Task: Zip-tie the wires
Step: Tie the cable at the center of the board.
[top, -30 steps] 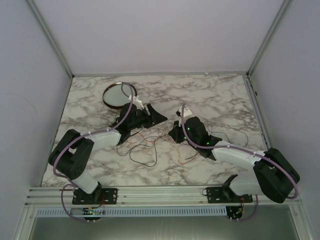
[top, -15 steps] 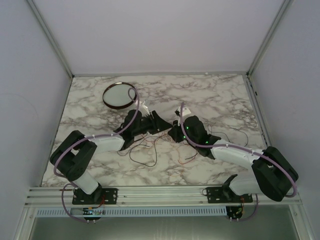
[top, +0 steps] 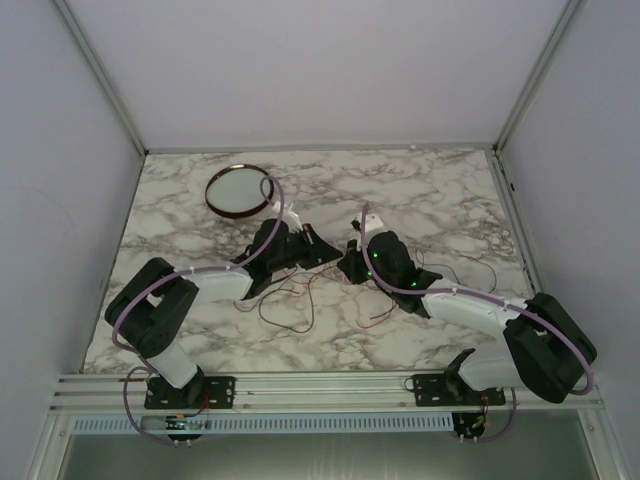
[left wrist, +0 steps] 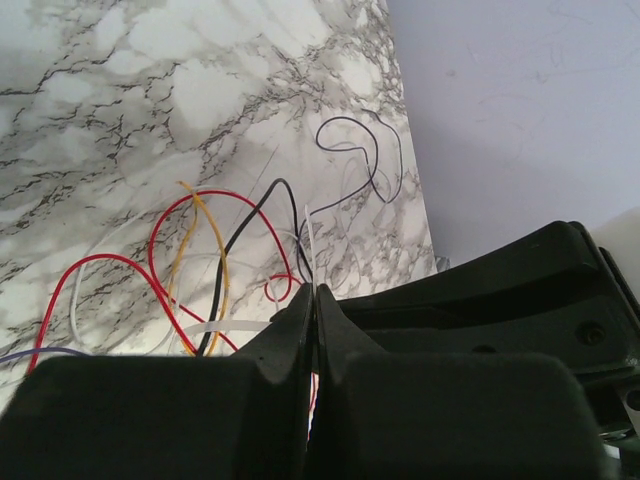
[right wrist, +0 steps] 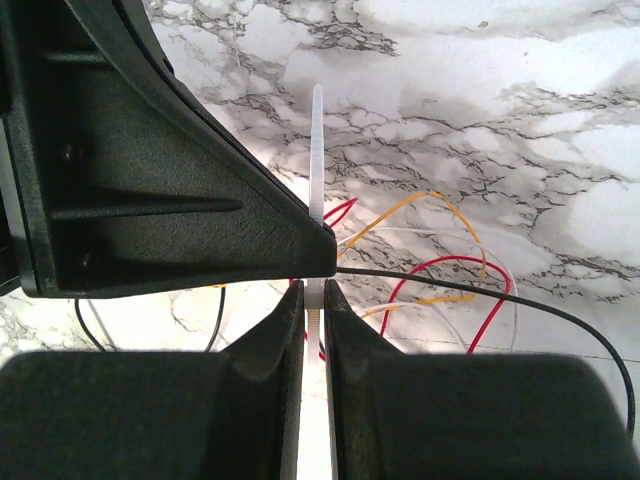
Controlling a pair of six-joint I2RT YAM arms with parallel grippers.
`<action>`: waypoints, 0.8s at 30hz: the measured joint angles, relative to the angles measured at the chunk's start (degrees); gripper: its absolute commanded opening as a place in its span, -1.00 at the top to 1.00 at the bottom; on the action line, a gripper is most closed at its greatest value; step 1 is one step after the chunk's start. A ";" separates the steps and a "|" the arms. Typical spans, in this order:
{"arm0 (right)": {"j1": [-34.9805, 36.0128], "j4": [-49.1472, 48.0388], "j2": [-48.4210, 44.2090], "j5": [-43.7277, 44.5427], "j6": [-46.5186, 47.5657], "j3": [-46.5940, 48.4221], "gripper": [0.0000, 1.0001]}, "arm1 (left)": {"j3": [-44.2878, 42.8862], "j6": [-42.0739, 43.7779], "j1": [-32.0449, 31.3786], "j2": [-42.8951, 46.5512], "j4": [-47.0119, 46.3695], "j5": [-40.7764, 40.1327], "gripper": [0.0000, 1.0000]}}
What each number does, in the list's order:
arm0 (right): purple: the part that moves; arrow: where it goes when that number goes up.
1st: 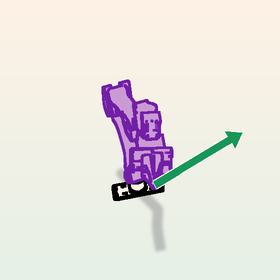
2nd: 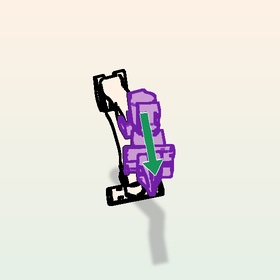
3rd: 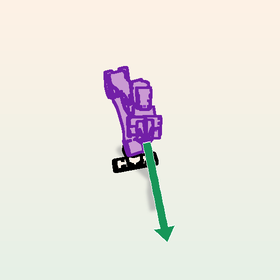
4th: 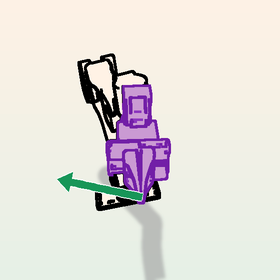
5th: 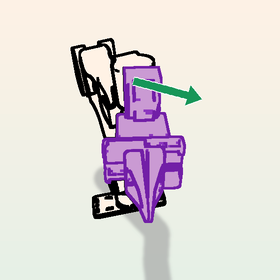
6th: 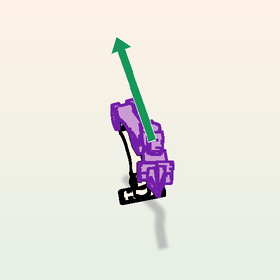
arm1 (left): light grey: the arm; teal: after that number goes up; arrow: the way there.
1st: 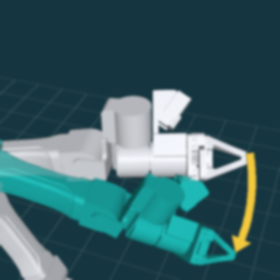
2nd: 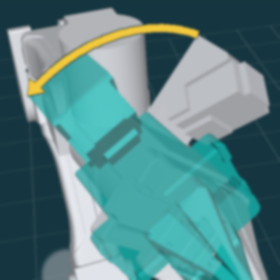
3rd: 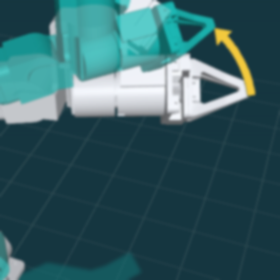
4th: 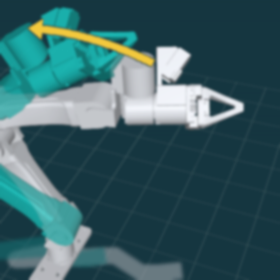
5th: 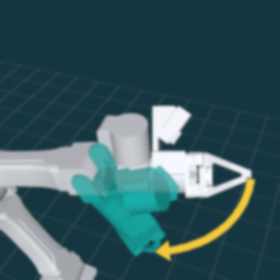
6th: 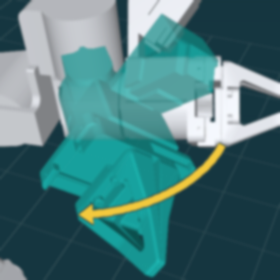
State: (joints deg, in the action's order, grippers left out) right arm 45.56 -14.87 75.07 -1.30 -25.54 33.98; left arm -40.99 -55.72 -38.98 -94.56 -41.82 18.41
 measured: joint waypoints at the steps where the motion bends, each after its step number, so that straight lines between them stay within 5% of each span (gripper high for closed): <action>1: 0.00 -0.04 0.00 0.22 -0.02 0.00 0.98 | -0.48 0.26 0.15 0.00 0.57 0.11 1.00; 24: 3.28 -1.38 -0.52 3.93 -2.01 0.02 1.00 | -12.46 6.05 8.57 0.00 13.25 5.20 1.00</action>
State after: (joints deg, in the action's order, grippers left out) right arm 48.84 -16.25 74.54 2.63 -27.55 34.00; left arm -53.45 -49.67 -30.41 -94.56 -28.58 23.62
